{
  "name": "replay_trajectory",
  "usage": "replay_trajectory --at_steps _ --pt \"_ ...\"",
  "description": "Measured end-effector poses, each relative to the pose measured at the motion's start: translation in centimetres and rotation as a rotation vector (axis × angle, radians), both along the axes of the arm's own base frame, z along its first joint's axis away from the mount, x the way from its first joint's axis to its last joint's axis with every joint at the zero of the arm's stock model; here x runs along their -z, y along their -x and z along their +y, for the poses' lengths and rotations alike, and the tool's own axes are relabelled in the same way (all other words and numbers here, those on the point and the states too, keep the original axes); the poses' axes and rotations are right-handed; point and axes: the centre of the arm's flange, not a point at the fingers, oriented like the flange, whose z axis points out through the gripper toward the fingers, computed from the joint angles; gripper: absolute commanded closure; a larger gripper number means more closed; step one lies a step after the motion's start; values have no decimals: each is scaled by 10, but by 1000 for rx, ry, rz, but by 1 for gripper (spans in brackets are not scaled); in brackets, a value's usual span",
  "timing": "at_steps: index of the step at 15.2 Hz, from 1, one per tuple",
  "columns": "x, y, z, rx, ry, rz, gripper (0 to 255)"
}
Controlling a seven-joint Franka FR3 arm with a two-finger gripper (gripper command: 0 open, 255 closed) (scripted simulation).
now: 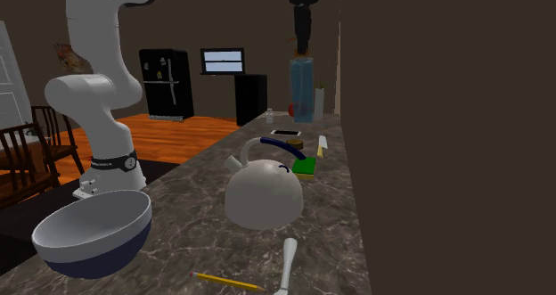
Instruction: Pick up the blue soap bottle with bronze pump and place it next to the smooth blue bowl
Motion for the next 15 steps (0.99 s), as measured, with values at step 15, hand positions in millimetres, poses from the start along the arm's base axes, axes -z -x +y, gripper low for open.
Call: replay_trajectory --at_steps 15 --pt "-37 141 -135 1 0 -1 255"
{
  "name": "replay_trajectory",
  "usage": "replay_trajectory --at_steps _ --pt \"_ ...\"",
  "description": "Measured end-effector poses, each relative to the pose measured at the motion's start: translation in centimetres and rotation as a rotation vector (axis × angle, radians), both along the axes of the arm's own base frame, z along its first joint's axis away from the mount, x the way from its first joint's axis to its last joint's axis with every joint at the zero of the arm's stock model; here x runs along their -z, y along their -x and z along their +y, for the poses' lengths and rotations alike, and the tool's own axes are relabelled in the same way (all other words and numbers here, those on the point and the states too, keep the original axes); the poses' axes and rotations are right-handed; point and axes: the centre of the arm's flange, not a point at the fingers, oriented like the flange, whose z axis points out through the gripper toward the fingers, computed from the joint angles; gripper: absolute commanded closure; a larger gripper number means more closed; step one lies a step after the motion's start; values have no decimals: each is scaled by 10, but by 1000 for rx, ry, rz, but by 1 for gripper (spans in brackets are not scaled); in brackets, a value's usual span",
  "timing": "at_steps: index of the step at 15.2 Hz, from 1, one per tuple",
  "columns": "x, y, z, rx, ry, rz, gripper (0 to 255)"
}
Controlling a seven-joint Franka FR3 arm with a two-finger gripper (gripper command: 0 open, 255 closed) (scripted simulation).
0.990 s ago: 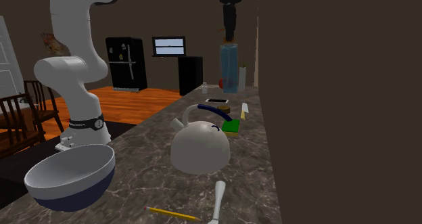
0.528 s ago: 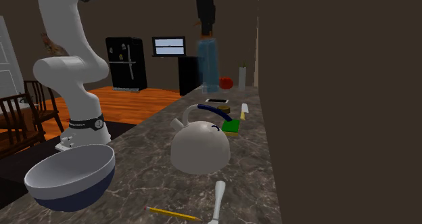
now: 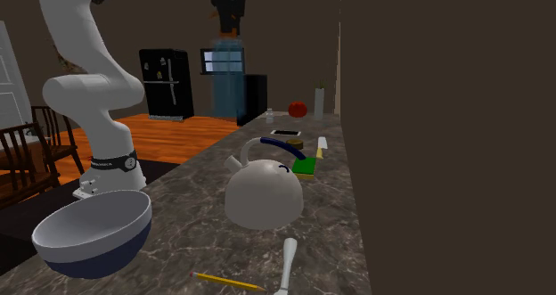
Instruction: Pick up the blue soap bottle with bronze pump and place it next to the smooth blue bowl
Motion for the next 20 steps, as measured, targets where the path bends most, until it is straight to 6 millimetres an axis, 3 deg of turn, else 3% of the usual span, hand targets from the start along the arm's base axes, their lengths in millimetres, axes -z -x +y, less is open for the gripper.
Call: replay_trajectory --at_steps 20 --pt "-51 182 -181 0 -1 0 255"
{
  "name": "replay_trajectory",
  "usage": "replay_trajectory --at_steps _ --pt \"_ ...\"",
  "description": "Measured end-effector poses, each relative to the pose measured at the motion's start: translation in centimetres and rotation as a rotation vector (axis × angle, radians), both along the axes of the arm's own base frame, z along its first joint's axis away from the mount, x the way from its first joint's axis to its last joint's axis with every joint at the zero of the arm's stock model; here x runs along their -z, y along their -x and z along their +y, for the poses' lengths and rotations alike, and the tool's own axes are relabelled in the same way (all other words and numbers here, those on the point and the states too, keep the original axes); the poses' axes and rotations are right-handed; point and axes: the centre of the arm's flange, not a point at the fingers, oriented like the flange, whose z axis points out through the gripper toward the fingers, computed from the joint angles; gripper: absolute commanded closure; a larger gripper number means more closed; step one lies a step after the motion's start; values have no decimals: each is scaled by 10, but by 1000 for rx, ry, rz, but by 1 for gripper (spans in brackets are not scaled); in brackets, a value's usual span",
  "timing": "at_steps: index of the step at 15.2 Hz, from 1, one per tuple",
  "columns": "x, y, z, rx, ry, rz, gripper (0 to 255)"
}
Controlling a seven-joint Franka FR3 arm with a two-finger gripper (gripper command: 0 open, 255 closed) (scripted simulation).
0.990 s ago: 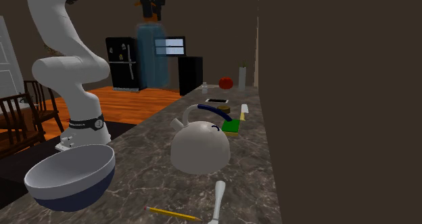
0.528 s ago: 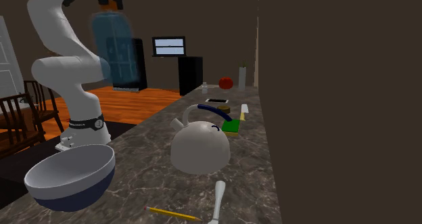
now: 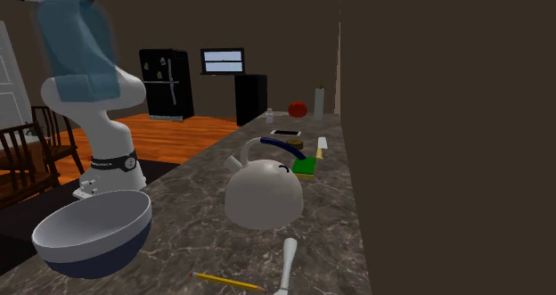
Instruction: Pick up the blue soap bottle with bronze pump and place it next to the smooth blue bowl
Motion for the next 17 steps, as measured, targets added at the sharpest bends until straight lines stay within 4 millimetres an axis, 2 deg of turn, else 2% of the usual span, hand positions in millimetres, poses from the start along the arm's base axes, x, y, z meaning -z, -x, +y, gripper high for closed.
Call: replay_trajectory --at_steps 4,9,11,17 --pt "-9 38 -40 0 0 0 255" --pt "-21 82 -80 0 0 0 255" --pt "-16 91 -89 -1 0 0 255" --pt "15 93 -91 -1 -1 1 255"
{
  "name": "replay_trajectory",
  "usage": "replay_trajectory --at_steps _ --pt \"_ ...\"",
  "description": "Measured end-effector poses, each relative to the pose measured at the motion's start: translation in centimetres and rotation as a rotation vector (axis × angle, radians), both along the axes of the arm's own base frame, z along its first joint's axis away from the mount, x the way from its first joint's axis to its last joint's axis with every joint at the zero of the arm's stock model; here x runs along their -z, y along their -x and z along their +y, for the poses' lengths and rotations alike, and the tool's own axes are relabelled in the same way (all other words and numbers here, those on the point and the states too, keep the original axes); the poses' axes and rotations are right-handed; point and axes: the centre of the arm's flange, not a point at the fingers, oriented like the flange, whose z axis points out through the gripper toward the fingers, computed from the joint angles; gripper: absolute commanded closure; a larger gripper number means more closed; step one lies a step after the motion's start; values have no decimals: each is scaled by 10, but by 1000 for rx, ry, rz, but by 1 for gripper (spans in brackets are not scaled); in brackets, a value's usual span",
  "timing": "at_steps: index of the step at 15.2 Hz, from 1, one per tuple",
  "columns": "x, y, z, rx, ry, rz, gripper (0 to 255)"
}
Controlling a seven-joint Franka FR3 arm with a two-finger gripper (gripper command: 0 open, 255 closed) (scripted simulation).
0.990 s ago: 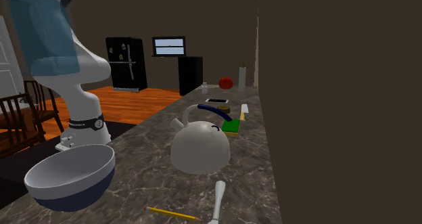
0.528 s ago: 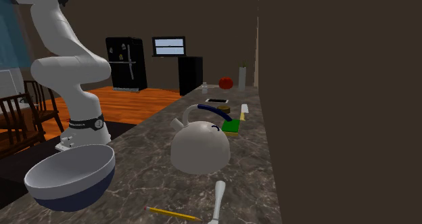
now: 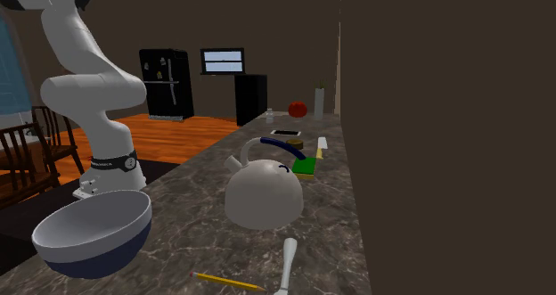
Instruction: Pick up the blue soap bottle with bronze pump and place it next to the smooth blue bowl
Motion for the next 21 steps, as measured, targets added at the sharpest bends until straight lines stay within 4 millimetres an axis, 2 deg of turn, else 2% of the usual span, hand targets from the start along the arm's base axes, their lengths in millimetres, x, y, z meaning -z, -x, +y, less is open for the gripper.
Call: replay_trajectory --at_steps 21 --pt "110 0 0 0 0 0 255"
